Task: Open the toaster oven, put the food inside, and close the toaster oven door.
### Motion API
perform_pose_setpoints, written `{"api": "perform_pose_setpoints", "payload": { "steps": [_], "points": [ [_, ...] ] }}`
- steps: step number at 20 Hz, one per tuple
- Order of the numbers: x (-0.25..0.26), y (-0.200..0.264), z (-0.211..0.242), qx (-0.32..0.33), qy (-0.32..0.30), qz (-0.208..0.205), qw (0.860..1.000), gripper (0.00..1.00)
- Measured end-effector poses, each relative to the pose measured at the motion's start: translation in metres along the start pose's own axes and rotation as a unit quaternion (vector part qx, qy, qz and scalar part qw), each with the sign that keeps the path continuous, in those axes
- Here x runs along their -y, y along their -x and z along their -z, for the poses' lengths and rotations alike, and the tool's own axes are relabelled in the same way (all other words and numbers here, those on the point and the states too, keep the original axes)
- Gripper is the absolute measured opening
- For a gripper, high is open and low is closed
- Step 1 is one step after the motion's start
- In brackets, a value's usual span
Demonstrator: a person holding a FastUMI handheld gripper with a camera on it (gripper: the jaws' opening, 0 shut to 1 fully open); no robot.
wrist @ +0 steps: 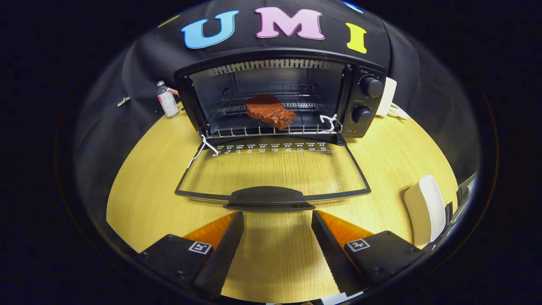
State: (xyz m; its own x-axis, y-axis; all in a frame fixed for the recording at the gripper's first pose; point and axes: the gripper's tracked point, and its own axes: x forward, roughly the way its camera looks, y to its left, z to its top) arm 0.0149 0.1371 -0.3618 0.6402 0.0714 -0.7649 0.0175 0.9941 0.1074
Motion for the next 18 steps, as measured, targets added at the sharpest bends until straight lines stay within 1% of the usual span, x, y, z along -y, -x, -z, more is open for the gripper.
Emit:
{"api": "perform_pose_setpoints", "payload": {
  "steps": [3, 5, 8, 11, 18],
  "points": [
    [-0.001, -0.01, 0.004, -0.014, -0.001, 0.013, 1.0, 0.99],
    [-0.003, -0.013, 0.007, -0.024, -0.008, 0.013, 1.0, 0.99],
    [-0.004, -0.011, 0.006, -0.023, 0.001, 0.02, 1.0, 0.99],
    [-0.004, -0.004, 0.001, -0.025, -0.004, 0.023, 0.999, 0.98],
    [-0.007, 0.025, -0.024, 0.004, -0.009, 0.011, 1.0, 0.98]
  ]
}}
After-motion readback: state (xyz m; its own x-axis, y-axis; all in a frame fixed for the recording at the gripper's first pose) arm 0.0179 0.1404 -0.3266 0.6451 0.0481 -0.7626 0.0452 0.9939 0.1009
